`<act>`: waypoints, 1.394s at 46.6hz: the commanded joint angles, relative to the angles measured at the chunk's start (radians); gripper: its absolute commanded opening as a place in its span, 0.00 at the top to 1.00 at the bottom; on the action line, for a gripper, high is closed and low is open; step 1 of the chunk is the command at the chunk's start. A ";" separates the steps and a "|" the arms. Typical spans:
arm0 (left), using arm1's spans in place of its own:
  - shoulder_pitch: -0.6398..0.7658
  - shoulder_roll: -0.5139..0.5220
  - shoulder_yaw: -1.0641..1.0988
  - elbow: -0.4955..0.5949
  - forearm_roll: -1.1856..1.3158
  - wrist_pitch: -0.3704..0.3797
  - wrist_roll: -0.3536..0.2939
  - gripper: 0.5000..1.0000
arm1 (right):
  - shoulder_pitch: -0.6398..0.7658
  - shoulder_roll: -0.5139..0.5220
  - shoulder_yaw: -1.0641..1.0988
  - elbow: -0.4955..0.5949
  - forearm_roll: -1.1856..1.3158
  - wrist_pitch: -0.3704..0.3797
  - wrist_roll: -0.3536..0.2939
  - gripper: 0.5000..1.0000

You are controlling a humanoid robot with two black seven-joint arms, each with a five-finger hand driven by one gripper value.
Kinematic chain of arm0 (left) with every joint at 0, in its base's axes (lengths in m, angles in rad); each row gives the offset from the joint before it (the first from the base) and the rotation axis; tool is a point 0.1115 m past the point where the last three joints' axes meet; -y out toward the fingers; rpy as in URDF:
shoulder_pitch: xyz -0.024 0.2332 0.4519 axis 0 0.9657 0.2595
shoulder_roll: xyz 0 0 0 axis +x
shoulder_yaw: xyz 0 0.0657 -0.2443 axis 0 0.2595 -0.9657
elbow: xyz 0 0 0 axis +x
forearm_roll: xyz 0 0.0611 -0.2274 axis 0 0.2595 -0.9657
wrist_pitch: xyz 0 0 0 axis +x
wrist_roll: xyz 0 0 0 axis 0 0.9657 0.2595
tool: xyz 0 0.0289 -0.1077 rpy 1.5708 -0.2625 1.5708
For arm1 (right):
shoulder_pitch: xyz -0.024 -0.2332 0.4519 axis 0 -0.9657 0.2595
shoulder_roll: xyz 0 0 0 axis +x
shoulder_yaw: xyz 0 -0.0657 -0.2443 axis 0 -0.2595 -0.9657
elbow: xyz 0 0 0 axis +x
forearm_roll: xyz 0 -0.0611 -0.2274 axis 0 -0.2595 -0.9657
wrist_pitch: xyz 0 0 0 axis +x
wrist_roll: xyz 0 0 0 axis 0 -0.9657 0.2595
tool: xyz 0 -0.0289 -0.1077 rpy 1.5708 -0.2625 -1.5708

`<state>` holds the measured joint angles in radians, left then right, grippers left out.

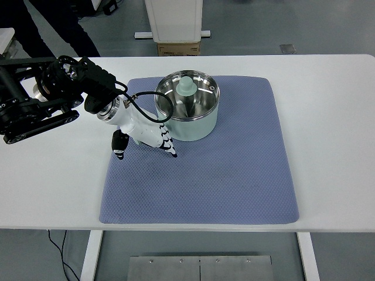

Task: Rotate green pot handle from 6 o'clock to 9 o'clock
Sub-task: 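Continue pushing the pot with the left hand until the handle points sideways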

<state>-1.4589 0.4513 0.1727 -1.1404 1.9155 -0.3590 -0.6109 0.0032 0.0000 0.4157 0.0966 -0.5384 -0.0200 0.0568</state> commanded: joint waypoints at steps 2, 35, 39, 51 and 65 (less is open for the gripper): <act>0.000 0.015 0.010 0.001 0.004 0.000 0.000 0.00 | 0.000 0.000 0.000 0.000 0.000 0.000 0.000 0.00; 0.003 0.049 0.013 0.082 0.023 0.014 0.000 0.00 | 0.000 0.000 0.000 0.000 0.000 0.000 0.000 0.00; 0.005 0.049 0.013 0.099 0.023 0.020 0.000 0.00 | 0.000 0.000 0.000 0.000 0.000 0.000 0.000 0.00; 0.006 0.050 0.013 0.116 0.023 0.020 0.000 0.00 | 0.000 0.000 0.000 0.000 0.000 0.000 0.000 0.00; 0.008 0.050 0.013 0.146 0.023 0.032 0.000 0.00 | 0.000 0.000 0.000 0.000 0.000 0.000 0.000 0.00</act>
<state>-1.4521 0.5017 0.1857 -0.9989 1.9390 -0.3287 -0.6108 0.0030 0.0000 0.4157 0.0966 -0.5384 -0.0199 0.0568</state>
